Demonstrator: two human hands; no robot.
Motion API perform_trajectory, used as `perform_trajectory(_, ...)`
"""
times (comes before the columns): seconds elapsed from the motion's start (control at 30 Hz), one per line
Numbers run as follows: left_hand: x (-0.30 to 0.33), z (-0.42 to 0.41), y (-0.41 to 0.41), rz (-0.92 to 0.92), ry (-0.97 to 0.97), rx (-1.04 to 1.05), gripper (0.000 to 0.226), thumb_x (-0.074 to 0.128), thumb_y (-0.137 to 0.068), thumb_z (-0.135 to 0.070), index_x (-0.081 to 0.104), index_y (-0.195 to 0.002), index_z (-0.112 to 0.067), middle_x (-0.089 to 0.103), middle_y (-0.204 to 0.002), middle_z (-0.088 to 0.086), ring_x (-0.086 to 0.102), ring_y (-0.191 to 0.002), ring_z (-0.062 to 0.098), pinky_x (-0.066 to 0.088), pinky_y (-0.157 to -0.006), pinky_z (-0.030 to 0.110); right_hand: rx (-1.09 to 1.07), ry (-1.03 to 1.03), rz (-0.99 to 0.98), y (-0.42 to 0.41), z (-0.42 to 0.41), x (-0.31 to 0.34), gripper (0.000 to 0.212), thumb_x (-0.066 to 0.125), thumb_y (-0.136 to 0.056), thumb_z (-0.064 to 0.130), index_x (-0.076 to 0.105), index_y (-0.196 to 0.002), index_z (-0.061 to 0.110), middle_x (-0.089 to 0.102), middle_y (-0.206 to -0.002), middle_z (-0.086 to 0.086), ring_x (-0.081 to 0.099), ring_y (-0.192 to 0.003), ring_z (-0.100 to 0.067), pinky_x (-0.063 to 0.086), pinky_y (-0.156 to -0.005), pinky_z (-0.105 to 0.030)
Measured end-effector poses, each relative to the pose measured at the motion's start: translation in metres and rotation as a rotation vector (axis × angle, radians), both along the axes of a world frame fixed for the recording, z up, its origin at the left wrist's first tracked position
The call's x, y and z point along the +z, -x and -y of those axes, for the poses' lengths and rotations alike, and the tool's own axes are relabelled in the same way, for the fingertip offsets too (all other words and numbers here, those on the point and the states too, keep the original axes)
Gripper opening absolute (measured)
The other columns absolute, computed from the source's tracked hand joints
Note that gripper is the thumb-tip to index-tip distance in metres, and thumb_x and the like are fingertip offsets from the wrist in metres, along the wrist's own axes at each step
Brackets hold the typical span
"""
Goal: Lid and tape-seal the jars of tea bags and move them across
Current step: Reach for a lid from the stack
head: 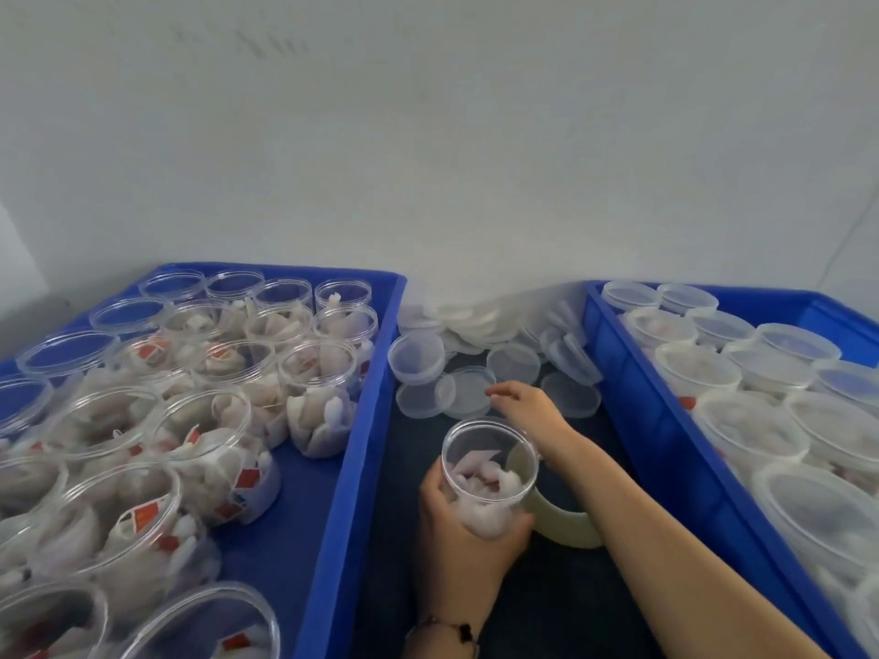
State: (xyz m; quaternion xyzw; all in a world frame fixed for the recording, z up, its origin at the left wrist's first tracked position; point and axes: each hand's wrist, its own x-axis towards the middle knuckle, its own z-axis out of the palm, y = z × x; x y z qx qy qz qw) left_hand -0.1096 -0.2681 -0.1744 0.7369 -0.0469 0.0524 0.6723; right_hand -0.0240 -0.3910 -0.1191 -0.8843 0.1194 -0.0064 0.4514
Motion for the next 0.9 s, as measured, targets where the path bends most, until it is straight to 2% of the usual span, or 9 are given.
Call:
perform_trajectory(0.07, -0.005, -0.002, 0.002, 0.034, -0.002, 0.048, 0.069, 0.086, -0.039, -0.039, 0.053, -0.097, -0.054, 0.064, -0.097, -0.029, 0.065, -0.083, -0.007, 0.052, -0.060, 0.010, 0.050, 0.022, -0.049, -0.009, -0.001, -0.007, 0.035, 0.047, -0.095, 0.018, 0.056, -0.129, 0.016, 0.060, -0.123, -0.006, 0.058, -0.110, -0.019, 0.044, -0.099, -0.035)
perform_trajectory(0.17, -0.015, -0.001, 0.003, 0.029, 0.029, 0.106, 0.084, 0.088, -0.034, -0.032, 0.044, -0.105, -0.044, 0.063, -0.097, -0.023, 0.060, -0.091, -0.012, 0.048, -0.068, 0.007, 0.126, 0.126, -0.103, -0.019, 0.003, -0.016, 0.039, 0.046, -0.096, 0.020, 0.050, -0.135, 0.018, 0.058, -0.127, -0.013, 0.050, -0.120, -0.026, 0.040, -0.102, -0.037)
perform_trajectory(0.27, -0.016, 0.003, 0.007, 0.033, 0.014, 0.111, 0.101, 0.092, -0.039, -0.016, 0.032, -0.117, -0.035, 0.052, -0.102, -0.028, 0.052, -0.093, -0.021, 0.041, -0.069, 0.002, 0.144, 0.291, -0.090, -0.025, 0.004, -0.021, 0.034, 0.046, -0.096, 0.020, 0.057, -0.128, 0.018, 0.061, -0.120, -0.014, 0.056, -0.111, -0.029, 0.045, -0.096, -0.039)
perform_trajectory(0.4, -0.013, 0.003, 0.004, 0.032, 0.019, 0.114, 0.095, 0.091, -0.038, -0.019, 0.039, -0.117, -0.030, 0.058, -0.102, -0.021, 0.060, -0.095, -0.006, 0.045, -0.069, 0.003, -0.036, 0.475, 0.069, -0.022, 0.001, -0.004, 0.024, 0.048, -0.094, 0.024, 0.067, -0.097, 0.011, 0.068, -0.095, -0.011, 0.063, -0.085, -0.026, 0.052, -0.078, -0.038)
perform_trajectory(0.5, -0.012, 0.000, 0.002, 0.009, 0.032, 0.020, 0.085, 0.090, -0.045, -0.023, 0.047, -0.118, -0.015, 0.063, -0.109, -0.004, 0.064, -0.097, 0.007, 0.055, -0.078, 0.024, -0.109, 0.578, 0.243, -0.012, -0.001, 0.024, 0.016, 0.053, -0.092, 0.017, 0.061, -0.104, 0.010, 0.063, -0.104, -0.010, 0.061, -0.086, -0.027, 0.047, -0.071, -0.034)
perform_trajectory(0.57, -0.009, -0.001, 0.002, 0.001, 0.030, -0.017, 0.077, 0.088, -0.050, -0.025, 0.052, -0.114, -0.002, 0.067, -0.103, 0.009, 0.067, -0.091, 0.022, 0.056, -0.078, 0.044, -0.050, 0.671, 0.391, 0.000, -0.005, 0.045, 0.034, 0.049, -0.091, 0.005, 0.048, -0.123, 0.016, 0.057, -0.109, -0.010, 0.059, -0.080, -0.030, 0.041, -0.059, -0.032)
perform_trajectory(0.67, -0.006, -0.003, 0.003, 0.024, -0.040, 0.006, 0.064, 0.087, -0.053, -0.037, 0.057, -0.102, -0.008, 0.067, -0.091, 0.002, 0.066, -0.077, 0.017, 0.057, -0.067, 0.041, 0.090, 0.848, 0.454, 0.019, -0.014, 0.073, 0.064, 0.046, -0.088, 0.003, 0.026, -0.144, 0.027, 0.052, -0.102, -0.006, 0.056, -0.076, -0.032, 0.033, -0.049, -0.031)
perform_trajectory(0.77, -0.007, -0.007, 0.007, -0.008, -0.074, 0.027, 0.075, 0.085, -0.048, -0.044, 0.052, -0.111, -0.017, 0.064, -0.103, -0.002, 0.066, -0.089, 0.019, 0.057, -0.070, 0.042, 0.190, 0.888, 0.387, 0.039, -0.022, 0.092, 0.037, 0.045, -0.090, 0.009, 0.055, -0.125, 0.016, 0.049, -0.109, -0.005, 0.055, -0.092, -0.029, 0.041, -0.065, -0.033)
perform_trajectory(0.9, -0.007, -0.011, 0.011, -0.019, -0.118, 0.039, 0.084, 0.084, -0.045, -0.049, 0.037, -0.113, -0.041, 0.055, -0.112, -0.015, 0.060, -0.098, 0.006, 0.057, -0.074, 0.036, 0.377, 0.892, 0.332, 0.082, -0.029, 0.089, 0.026, 0.042, -0.092, 0.012, 0.057, -0.113, 0.013, 0.048, -0.111, -0.002, 0.049, -0.098, -0.021, 0.042, -0.079, -0.031)
